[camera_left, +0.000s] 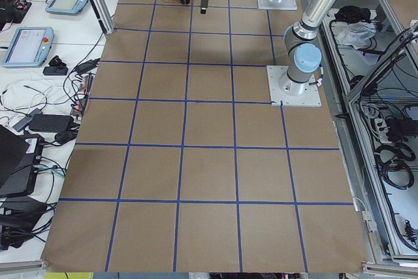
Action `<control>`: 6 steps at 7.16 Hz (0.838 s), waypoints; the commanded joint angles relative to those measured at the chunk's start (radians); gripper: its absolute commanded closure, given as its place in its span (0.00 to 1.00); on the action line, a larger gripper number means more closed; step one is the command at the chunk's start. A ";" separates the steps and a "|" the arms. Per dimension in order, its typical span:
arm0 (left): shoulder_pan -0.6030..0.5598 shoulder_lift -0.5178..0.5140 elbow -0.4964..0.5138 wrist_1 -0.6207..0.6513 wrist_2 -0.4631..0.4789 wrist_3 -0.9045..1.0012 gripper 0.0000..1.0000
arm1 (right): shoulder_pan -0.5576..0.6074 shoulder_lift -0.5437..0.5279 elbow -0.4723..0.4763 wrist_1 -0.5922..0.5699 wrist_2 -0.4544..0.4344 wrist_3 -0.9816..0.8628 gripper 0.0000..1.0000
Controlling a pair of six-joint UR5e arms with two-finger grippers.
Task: Place wine into wine basket
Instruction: 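Lower the bottle into the empty rack slot between the two bottles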
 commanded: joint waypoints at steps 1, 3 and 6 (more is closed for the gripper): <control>-0.001 0.000 0.000 0.000 -0.001 0.000 0.00 | 0.001 0.032 0.068 -0.096 0.002 0.001 0.91; -0.001 0.002 0.000 -0.008 0.001 0.000 0.00 | 0.002 0.031 0.105 -0.137 0.002 0.003 0.90; 0.001 0.002 0.000 -0.009 0.001 0.000 0.00 | 0.004 0.006 0.101 -0.132 0.001 0.013 0.00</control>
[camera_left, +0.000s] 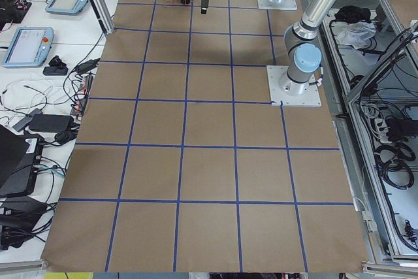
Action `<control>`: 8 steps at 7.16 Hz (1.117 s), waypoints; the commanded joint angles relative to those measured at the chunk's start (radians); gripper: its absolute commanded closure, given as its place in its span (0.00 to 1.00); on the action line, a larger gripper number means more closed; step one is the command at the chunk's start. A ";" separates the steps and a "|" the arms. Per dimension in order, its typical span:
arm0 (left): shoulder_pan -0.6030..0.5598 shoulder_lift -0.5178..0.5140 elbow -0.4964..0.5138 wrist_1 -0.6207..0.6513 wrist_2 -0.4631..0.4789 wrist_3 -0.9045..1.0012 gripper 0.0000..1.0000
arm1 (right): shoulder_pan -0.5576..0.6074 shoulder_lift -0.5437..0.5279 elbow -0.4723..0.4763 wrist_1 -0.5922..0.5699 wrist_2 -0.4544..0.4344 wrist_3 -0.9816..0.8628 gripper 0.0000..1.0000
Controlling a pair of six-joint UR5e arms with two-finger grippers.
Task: Place wine into wine basket
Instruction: 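Lower the bottle into the empty rack slot between the two bottles, then open the right gripper and raise it away from the rack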
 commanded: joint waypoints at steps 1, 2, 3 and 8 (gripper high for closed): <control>0.000 0.000 0.000 -0.007 0.000 0.000 0.00 | 0.003 -0.069 -0.002 0.017 -0.003 0.011 0.00; 0.000 0.000 0.000 -0.005 0.000 0.000 0.00 | 0.004 -0.123 -0.009 0.034 -0.001 0.023 0.00; 0.000 0.000 0.000 -0.007 0.000 0.000 0.00 | 0.004 -0.187 -0.010 0.092 0.000 0.025 0.00; 0.000 0.000 0.000 -0.012 -0.002 0.000 0.00 | 0.007 -0.394 -0.009 0.289 -0.007 0.035 0.00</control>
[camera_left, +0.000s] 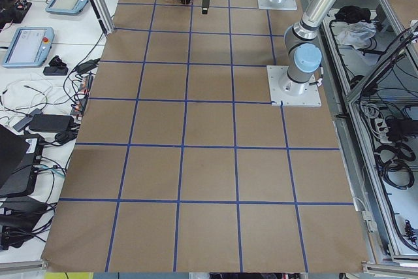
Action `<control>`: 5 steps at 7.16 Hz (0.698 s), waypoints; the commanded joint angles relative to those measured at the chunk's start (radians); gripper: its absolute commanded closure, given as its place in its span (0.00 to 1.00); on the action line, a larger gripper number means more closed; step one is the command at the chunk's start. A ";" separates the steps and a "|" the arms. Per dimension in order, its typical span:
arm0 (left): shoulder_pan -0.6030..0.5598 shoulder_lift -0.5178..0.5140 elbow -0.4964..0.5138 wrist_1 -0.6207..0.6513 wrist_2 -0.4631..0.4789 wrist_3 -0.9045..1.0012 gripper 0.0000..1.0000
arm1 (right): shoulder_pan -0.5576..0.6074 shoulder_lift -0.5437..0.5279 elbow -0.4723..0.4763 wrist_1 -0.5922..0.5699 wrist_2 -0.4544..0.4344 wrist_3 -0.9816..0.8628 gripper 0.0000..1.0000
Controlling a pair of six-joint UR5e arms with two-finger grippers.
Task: Place wine into wine basket
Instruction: 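Open the right gripper and raise it away from the rack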
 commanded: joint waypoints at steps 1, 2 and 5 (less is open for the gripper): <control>-0.001 0.000 0.000 0.001 -0.002 0.000 0.00 | 0.003 -0.021 0.001 0.055 0.001 0.007 0.00; -0.001 0.000 0.001 0.004 -0.002 0.000 0.00 | 0.029 -0.015 0.001 0.076 0.033 0.080 0.00; -0.001 0.009 0.017 -0.002 -0.011 -0.017 0.00 | 0.229 -0.006 0.009 0.054 0.044 0.480 0.00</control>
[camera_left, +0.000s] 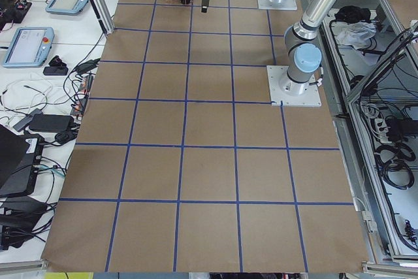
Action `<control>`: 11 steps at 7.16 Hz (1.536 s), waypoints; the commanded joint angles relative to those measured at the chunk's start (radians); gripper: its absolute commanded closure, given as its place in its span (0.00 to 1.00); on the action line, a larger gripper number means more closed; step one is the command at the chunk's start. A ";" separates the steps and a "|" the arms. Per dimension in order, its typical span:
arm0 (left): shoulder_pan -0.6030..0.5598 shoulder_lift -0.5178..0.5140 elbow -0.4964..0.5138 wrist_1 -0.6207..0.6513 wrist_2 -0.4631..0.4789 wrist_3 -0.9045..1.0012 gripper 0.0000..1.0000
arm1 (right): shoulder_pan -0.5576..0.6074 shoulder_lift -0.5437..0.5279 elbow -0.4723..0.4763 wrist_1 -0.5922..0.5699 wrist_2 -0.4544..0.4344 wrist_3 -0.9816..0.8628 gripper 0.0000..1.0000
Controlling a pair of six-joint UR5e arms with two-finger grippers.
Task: Place wine into wine basket
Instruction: 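Open the right gripper and raise it away from the rack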
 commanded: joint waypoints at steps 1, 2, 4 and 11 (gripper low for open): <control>0.000 0.017 0.004 -0.013 -0.002 -0.006 0.00 | 0.074 0.003 0.013 -0.041 -0.002 0.145 0.00; 0.000 0.018 0.002 -0.016 -0.003 -0.006 0.00 | 0.075 0.000 0.029 -0.050 0.000 0.143 0.00; 0.000 0.017 -0.004 -0.018 0.000 -0.006 0.00 | 0.080 0.003 0.043 -0.055 0.003 0.121 0.00; 0.000 0.017 -0.008 -0.018 -0.006 -0.005 0.00 | 0.091 0.017 0.047 -0.076 0.012 0.088 0.00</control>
